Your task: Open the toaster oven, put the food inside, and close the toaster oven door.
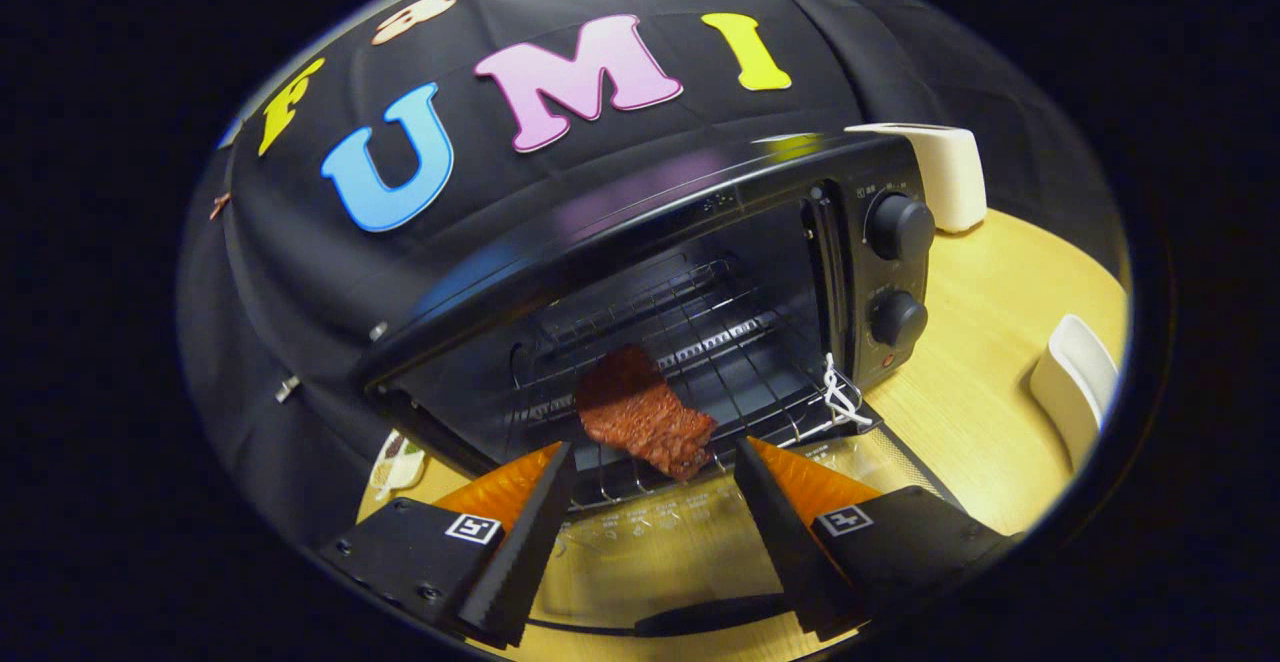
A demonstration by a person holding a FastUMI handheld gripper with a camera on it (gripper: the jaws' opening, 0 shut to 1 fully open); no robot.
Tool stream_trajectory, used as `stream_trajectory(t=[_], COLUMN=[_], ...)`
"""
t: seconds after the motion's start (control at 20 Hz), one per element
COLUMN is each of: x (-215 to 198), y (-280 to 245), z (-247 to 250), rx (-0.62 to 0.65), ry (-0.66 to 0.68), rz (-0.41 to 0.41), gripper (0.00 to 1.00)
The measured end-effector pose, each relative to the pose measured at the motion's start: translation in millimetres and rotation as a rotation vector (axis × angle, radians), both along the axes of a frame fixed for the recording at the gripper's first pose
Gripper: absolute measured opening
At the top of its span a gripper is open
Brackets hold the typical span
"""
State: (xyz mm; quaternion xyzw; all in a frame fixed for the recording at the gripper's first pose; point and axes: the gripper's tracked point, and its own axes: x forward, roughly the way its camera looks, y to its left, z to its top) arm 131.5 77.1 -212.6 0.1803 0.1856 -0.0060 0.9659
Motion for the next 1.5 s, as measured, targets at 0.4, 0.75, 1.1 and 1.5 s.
stream_trajectory(t=[0.4, 0.75, 1.1, 1.5], x=[-57, -116, -133, -104], y=[-24, -27, -33, -36], z=[-15, -29, -81, -95], rx=[-0.268, -0.38, -0.359, -0.375], ry=[0.175, 0.257, 0.444, 0.425], rz=[0.057, 0.199, 0.225, 0.24], gripper=[0.98, 0.98, 0.97, 0.97])
